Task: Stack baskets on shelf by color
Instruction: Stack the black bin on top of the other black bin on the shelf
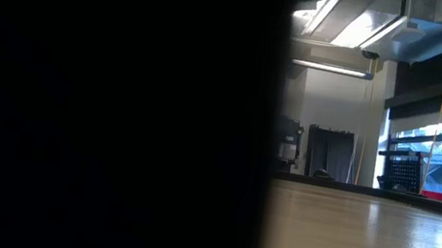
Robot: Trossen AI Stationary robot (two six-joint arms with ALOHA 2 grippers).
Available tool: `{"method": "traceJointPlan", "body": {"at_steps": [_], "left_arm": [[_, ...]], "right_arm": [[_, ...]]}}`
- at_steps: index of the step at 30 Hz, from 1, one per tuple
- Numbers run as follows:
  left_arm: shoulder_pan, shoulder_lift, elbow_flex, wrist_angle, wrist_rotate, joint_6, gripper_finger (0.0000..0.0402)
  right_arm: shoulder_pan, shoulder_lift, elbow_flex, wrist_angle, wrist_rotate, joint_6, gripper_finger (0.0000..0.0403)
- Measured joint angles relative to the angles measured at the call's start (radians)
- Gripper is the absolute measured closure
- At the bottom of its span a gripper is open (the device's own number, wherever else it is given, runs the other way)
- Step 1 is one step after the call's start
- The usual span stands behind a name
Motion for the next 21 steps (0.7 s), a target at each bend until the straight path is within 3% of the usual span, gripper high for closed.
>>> {"method": "traceJointPlan", "body": {"at_steps": [4, 7, 10, 21], "left_arm": [[0.072, -0.018, -0.001, -0.187, -0.102, -0.143, 0.0362], [0.159, -0.028, -0.001, -0.307, -0.093, -0.206, 0.0362], [0.279, -0.035, -0.008, -0.302, -0.089, -0.198, 0.0362], [0.753, -0.041, -0.099, -0.307, 0.230, -0.122, 0.0362]], "right_arm": [[0.000, 0.000, 0.000, 0.000, -0.009, -0.032, 0.0344], [-0.001, 0.000, 0.000, 0.000, -0.039, -0.073, 0.0344], [-0.002, -0.001, 0.000, -0.004, -0.051, -0.074, 0.0344], [-0.003, -0.003, 0.000, -0.113, -0.050, -0.131, 0.0344]]}}
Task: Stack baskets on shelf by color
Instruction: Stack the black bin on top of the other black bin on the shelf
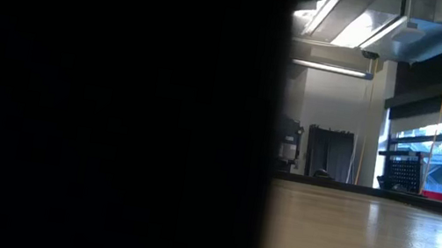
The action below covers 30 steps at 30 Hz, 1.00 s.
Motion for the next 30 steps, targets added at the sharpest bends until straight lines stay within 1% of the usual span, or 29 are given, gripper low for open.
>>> {"method": "traceJointPlan", "body": {"at_steps": [3, 5, 10, 12, 15, 17, 24, 30], "left_arm": [[0.102, 0.000, -0.061, 0.034, 0.079, 0.061, 0.0362], [0.155, 0.000, -0.113, 0.083, 0.107, 0.112, 0.0362], [0.255, 0.000, -0.248, 0.236, 0.120, 0.288, 0.0362], [0.282, 0.000, -0.299, 0.293, 0.132, 0.352, 0.0363], [0.310, 0.000, -0.374, 0.375, 0.169, 0.483, 0.0363], [0.321, 0.001, -0.419, 0.413, 0.189, 0.533, 0.0363], [0.366, 0.000, -0.568, 0.518, 0.226, 0.562, 0.0363], [0.375, 0.000, -0.648, 0.596, 0.224, 0.708, 0.0363]], "right_arm": [[0.000, 0.000, 0.000, -0.007, 0.000, -0.002, 0.0344], [0.000, 0.000, 0.000, -0.019, -0.020, -0.027, 0.0344], [-0.007, -0.001, 0.000, -0.034, -0.190, -0.095, 0.0344], [-0.006, -0.001, 0.000, -0.034, -0.225, -0.106, 0.0344], [-0.007, -0.001, 0.000, -0.034, -0.229, -0.107, 0.0344], [-0.007, -0.001, 0.000, -0.034, -0.232, -0.108, 0.0344], [-0.006, -0.001, 0.000, -0.034, -0.235, -0.110, 0.0344], [-0.007, -0.001, 0.000, -0.034, -0.235, -0.110, 0.0344]]}}
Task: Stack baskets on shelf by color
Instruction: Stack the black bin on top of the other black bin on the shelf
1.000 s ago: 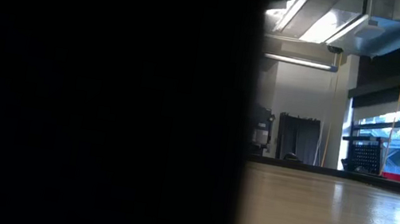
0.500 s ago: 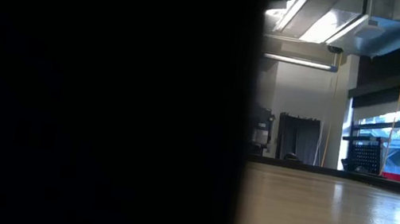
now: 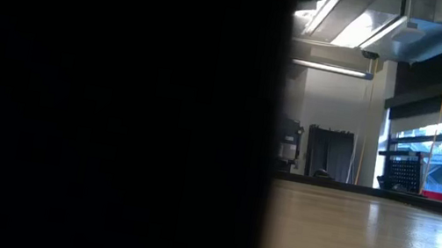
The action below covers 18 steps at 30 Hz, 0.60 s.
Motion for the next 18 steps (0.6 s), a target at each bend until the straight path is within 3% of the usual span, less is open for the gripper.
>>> {"method": "traceJointPlan", "body": {"at_steps": [18], "left_arm": [[0.001, 0.000, -0.081, 0.075, -0.025, 0.234, 0.0363]], "right_arm": [[0.000, 0.000, 0.000, -0.001, 0.000, -0.050, 0.0344]]}}
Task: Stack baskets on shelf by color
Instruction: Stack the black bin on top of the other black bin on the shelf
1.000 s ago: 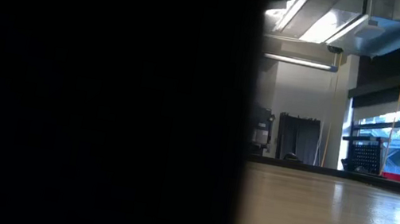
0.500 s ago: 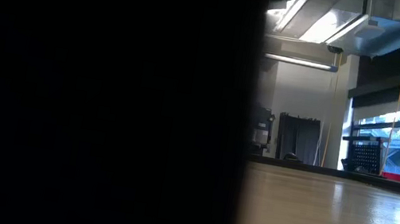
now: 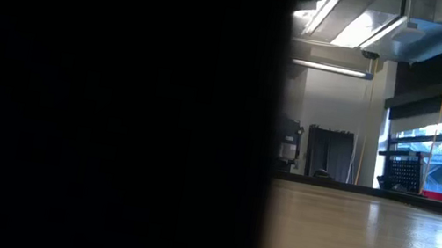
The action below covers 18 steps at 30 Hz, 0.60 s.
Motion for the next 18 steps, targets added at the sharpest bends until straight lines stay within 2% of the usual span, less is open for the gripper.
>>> {"method": "traceJointPlan", "body": {"at_steps": [18], "left_arm": [[0.002, 0.000, -0.004, 0.000, 0.009, 0.053, 0.0363]], "right_arm": [[0.000, 0.000, 0.000, 0.000, 0.000, 0.000, 0.0344]]}}
